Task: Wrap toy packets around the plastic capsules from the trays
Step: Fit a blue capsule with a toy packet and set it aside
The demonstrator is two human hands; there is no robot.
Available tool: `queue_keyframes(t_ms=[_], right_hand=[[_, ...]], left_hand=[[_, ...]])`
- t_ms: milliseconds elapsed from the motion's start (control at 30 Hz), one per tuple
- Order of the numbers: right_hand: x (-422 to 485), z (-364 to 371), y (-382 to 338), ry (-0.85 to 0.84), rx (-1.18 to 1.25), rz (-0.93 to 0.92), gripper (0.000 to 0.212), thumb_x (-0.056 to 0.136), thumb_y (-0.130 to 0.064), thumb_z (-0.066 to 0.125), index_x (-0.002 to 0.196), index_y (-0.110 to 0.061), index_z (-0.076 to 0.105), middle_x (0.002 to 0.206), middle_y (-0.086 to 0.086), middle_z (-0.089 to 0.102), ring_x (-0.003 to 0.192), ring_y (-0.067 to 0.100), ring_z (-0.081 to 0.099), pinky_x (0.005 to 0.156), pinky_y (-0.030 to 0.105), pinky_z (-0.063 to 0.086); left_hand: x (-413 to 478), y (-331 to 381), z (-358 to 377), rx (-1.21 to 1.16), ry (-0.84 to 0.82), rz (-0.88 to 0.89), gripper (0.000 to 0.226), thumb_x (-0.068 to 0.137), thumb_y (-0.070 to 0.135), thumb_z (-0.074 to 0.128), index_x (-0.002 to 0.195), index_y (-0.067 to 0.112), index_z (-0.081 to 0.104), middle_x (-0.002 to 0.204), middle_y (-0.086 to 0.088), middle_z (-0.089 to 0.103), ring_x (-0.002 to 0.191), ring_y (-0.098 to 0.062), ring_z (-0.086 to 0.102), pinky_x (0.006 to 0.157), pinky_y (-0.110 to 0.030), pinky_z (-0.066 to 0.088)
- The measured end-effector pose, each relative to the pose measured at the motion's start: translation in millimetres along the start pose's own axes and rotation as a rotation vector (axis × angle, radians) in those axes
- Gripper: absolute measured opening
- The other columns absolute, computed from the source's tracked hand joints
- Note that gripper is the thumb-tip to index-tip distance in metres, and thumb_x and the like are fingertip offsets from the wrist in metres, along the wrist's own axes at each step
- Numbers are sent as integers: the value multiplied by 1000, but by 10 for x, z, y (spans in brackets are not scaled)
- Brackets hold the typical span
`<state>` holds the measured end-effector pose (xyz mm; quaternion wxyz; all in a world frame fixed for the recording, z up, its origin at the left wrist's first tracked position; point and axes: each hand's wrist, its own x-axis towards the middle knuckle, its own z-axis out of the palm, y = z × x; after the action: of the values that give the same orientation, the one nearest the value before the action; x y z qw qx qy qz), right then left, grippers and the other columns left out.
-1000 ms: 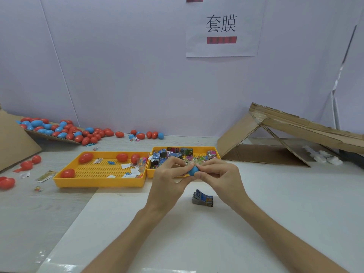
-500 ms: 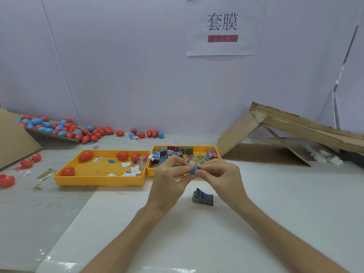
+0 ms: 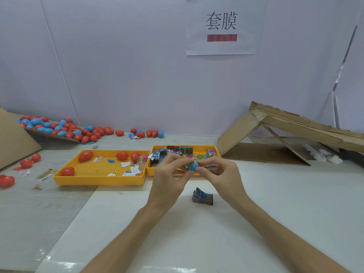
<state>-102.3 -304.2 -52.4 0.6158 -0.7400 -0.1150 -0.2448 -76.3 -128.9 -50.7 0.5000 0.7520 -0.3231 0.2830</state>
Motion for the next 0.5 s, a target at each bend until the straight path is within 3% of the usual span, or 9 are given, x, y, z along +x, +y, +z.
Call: queue_keyframes(t_ms=[500], right_hand=[[-6, 5, -15, 0, 30, -40, 15, 80, -8, 82, 88, -20, 78, 86, -5, 77, 82, 14, 75, 74, 21, 58]], left_hand=[[-8, -9, -11, 63, 25, 54, 31, 81, 6, 82, 111, 11, 77, 94, -4, 64, 93, -3, 59, 73, -11, 52]])
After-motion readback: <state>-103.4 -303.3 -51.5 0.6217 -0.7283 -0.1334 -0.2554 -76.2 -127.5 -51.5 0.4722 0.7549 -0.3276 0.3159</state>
